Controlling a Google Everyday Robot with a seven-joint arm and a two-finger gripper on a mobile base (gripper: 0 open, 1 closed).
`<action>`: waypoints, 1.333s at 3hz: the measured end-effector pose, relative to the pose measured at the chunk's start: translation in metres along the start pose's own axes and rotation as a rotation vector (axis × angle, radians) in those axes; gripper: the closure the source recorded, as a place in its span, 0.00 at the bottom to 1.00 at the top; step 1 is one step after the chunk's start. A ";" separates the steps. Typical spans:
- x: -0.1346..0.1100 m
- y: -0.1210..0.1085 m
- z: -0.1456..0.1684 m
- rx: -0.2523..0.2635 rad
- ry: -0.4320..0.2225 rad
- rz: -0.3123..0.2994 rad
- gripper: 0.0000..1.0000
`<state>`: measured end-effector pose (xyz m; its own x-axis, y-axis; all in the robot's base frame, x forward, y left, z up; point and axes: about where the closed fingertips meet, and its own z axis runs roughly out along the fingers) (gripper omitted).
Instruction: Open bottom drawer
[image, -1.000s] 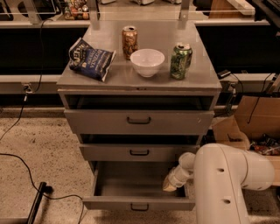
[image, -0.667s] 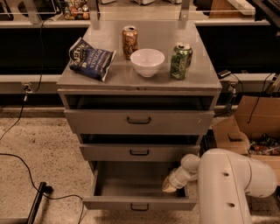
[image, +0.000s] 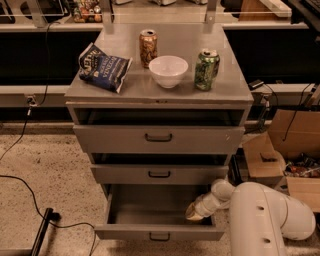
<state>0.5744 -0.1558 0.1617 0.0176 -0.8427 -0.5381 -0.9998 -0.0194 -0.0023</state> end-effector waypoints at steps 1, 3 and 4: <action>-0.002 0.012 0.009 -0.028 -0.012 -0.036 1.00; -0.017 0.061 0.008 -0.165 0.003 -0.076 1.00; -0.014 0.084 0.005 -0.251 -0.011 -0.032 1.00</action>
Offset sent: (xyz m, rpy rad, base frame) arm -0.0737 0.0197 0.0047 -0.0047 0.0668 0.1698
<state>0.4905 -0.1427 0.1647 0.0474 -0.8338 -0.5500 -0.9652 -0.1800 0.1897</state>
